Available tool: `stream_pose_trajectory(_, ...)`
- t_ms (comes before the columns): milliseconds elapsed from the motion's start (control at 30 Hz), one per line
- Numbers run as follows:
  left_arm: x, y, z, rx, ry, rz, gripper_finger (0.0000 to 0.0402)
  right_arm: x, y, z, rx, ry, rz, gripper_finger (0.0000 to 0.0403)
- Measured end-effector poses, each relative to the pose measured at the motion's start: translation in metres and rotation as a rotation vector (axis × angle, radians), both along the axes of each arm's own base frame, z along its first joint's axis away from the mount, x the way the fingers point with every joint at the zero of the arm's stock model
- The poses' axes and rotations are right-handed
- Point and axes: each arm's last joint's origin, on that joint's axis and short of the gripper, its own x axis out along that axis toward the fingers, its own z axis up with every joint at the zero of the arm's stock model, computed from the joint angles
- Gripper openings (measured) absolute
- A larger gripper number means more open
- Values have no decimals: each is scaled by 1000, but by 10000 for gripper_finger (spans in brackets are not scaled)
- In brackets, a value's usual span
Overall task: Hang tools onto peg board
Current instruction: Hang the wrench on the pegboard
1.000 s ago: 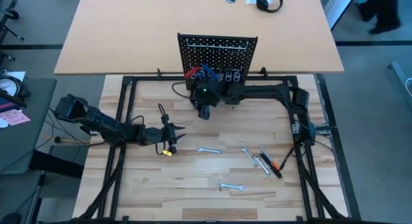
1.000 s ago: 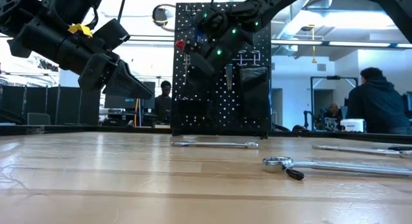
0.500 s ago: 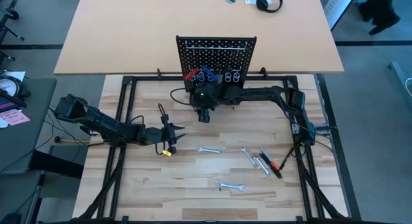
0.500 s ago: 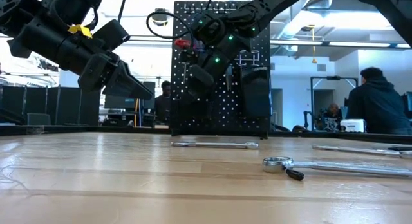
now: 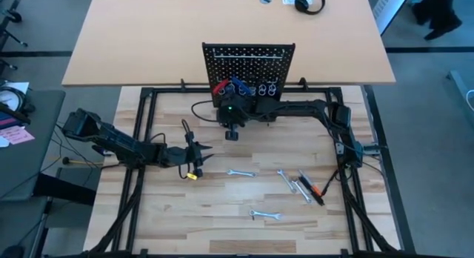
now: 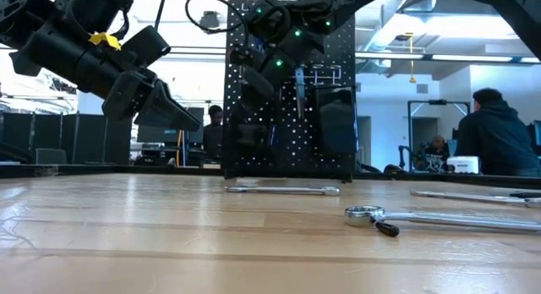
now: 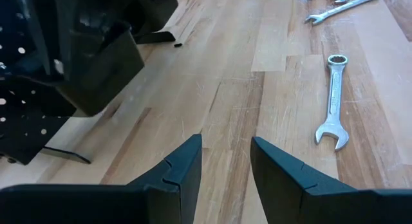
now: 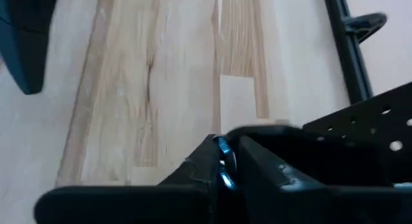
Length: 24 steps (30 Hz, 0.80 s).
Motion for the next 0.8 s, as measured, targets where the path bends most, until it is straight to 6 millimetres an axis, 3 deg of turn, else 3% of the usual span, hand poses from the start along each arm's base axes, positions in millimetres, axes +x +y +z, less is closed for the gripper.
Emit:
stream_pose_trajectory(333, 0, 0, 0, 1, 5, 0, 125, 4, 6, 11, -3, -19, 6, 29)
stream_pose_trajectory(533, 0, 0, -1, 1, 7, 1, 125, 6, 26, 18, -95, -15, 5, 22)
stream_pose_trajectory(800, 0, 0, 0, 16, 7, -5, 125, -3, 60, 69, -173, -160, 63, 22)
